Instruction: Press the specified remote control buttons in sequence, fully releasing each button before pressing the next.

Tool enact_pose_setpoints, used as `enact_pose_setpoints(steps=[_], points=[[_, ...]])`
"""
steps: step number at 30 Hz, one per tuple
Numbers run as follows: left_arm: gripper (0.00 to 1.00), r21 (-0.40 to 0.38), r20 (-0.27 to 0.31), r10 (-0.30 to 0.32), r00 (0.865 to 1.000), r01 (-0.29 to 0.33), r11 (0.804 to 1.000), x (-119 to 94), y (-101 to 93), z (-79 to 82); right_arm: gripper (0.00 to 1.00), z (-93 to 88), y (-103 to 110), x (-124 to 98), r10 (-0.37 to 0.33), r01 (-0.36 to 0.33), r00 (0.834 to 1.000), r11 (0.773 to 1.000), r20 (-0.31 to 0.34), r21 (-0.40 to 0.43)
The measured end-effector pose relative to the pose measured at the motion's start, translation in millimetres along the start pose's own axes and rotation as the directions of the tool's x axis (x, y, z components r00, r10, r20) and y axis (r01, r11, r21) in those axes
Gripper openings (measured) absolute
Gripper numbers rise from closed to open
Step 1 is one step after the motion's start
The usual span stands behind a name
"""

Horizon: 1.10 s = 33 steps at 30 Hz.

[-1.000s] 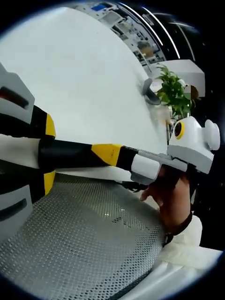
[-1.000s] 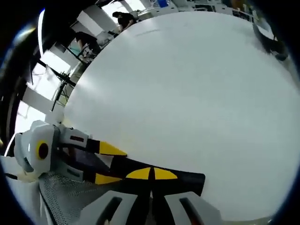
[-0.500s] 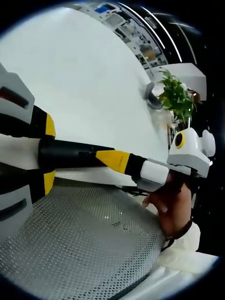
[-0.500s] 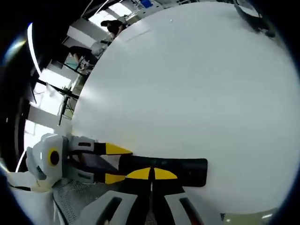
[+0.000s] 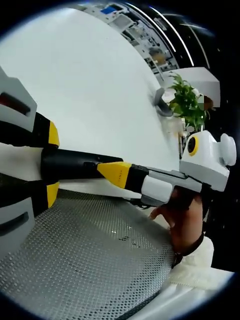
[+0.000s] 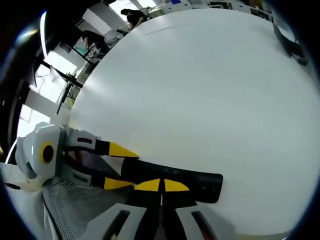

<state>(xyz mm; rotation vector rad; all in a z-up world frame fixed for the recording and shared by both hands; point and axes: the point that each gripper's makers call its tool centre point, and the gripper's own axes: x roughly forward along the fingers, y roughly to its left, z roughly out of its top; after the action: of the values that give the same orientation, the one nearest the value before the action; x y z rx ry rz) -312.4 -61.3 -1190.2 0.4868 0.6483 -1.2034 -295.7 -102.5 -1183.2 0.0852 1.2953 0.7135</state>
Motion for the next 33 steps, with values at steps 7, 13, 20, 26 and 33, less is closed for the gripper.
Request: enact_pose_setpoints(steps=[7, 13, 20, 26, 33], points=[[0.24, 0.007, 0.000, -0.002, 1.000, 0.002, 1.000, 0.0, -0.6, -0.1, 0.00, 0.0, -2.1, -1.0, -0.003, 0.002, 1.000, 1.000, 0.014, 0.014], [0.24, 0.002, 0.000, -0.002, 1.000, 0.002, 1.000, 0.6, -0.3, 0.0, 0.00, 0.0, -2.3, -1.5, -0.004, 0.003, 1.000, 1.000, 0.015, 0.007], [0.24, 0.007, -0.003, 0.002, 1.000, -0.002, 1.000, 0.2, -0.6, 0.5, 0.00, 0.9, -1.8, -1.6, -0.021, 0.021, 1.000, 1.000, 0.018, -0.021], [0.24, 0.004, -0.005, 0.004, 1.000, -0.004, 1.000, 0.8, -0.1, -0.1, 0.00, 0.8, -1.8, -1.8, -0.015, 0.015, 1.000, 1.000, 0.015, -0.014], [0.25, 0.005, -0.005, 0.003, 1.000, -0.003, 1.000, 0.8, -0.4, 0.2, 0.00, 0.3, -2.5, -2.3, -0.019, 0.020, 1.000, 1.000, 0.014, -0.020]])
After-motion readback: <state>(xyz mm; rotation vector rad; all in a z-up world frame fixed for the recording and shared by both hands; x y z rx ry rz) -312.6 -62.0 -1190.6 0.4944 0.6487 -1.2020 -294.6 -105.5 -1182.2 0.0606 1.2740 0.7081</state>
